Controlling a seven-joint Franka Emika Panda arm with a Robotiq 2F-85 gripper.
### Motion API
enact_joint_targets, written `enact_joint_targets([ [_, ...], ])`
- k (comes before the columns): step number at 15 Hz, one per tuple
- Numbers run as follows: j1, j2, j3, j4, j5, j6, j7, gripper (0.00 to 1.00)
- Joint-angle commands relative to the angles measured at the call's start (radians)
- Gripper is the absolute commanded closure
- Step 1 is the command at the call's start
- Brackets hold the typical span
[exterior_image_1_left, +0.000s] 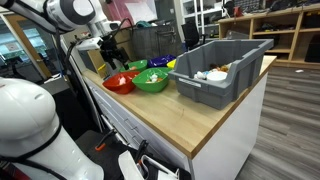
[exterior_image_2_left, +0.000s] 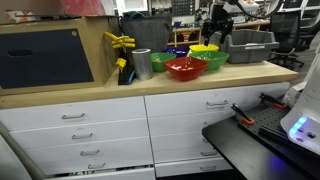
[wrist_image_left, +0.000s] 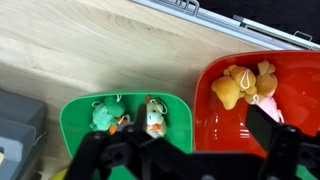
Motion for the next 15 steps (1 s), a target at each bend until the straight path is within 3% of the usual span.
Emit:
enact_joint_targets([
  [1, 0.006, 0.000, -0.006, 0.001, -0.005, -0.003, 0.003, 0.00],
  [7, 0.006, 0.000, -0.006, 0.001, -0.005, -0.003, 0.003, 0.00],
  [15, -0.052, 0.207, -0.024, 0.136, -0.053, 0.085, 0.020, 0.00],
])
